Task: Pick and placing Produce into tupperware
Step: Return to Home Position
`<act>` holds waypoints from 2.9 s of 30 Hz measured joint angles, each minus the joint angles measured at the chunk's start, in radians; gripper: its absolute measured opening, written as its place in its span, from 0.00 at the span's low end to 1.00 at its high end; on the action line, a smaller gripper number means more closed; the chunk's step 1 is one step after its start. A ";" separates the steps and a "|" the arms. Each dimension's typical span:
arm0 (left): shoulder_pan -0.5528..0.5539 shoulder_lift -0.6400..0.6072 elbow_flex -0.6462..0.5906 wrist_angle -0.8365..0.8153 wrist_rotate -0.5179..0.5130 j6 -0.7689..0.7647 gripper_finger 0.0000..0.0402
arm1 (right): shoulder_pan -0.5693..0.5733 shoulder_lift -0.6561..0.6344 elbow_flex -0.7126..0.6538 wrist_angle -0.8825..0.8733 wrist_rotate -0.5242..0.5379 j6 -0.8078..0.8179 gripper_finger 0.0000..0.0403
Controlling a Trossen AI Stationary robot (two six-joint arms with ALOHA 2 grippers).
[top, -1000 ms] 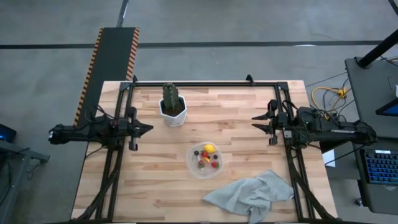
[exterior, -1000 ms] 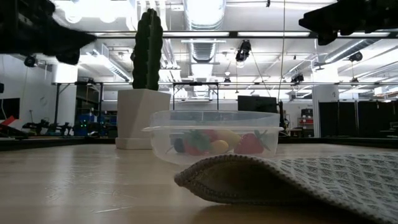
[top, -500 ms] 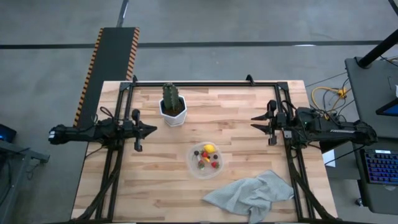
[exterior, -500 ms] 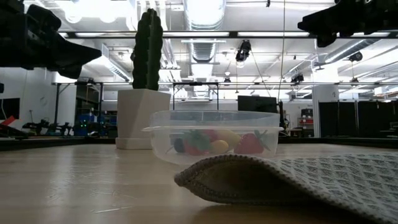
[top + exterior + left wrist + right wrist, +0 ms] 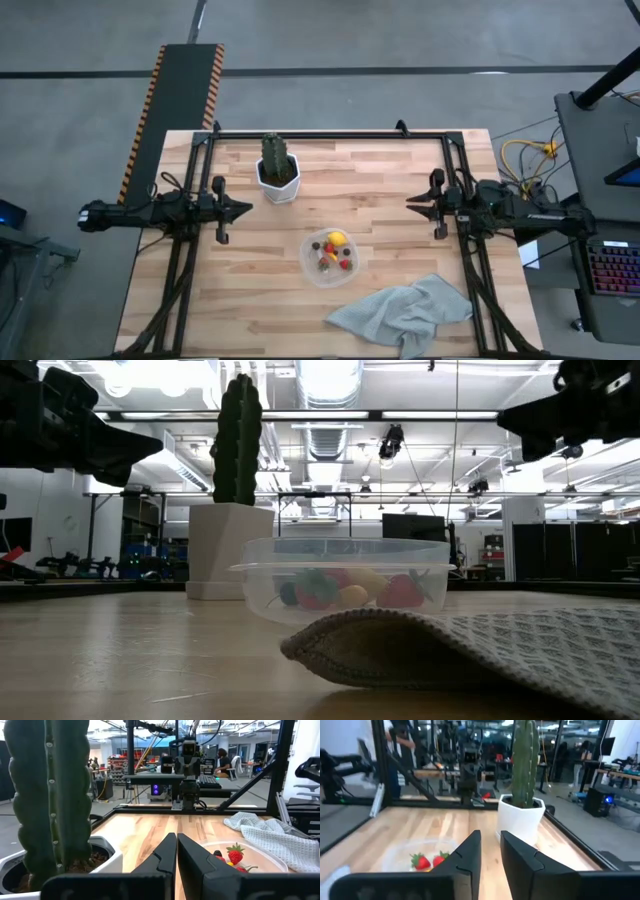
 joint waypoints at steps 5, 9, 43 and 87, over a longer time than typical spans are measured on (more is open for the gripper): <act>0.000 -0.002 0.002 -0.001 0.000 -0.001 0.00 | 0.003 -0.073 -0.103 0.078 -0.034 0.086 0.12; 0.000 0.000 0.002 -0.001 0.000 -0.001 0.00 | 0.020 -0.072 -0.169 0.148 -0.019 0.071 0.10; 0.000 0.002 0.001 -0.001 0.006 -0.001 0.00 | 0.024 -0.070 -0.167 0.091 0.039 0.114 0.02; 0.000 0.009 0.000 0.000 0.007 0.000 0.00 | 0.024 -0.070 -0.166 0.091 0.039 0.114 0.02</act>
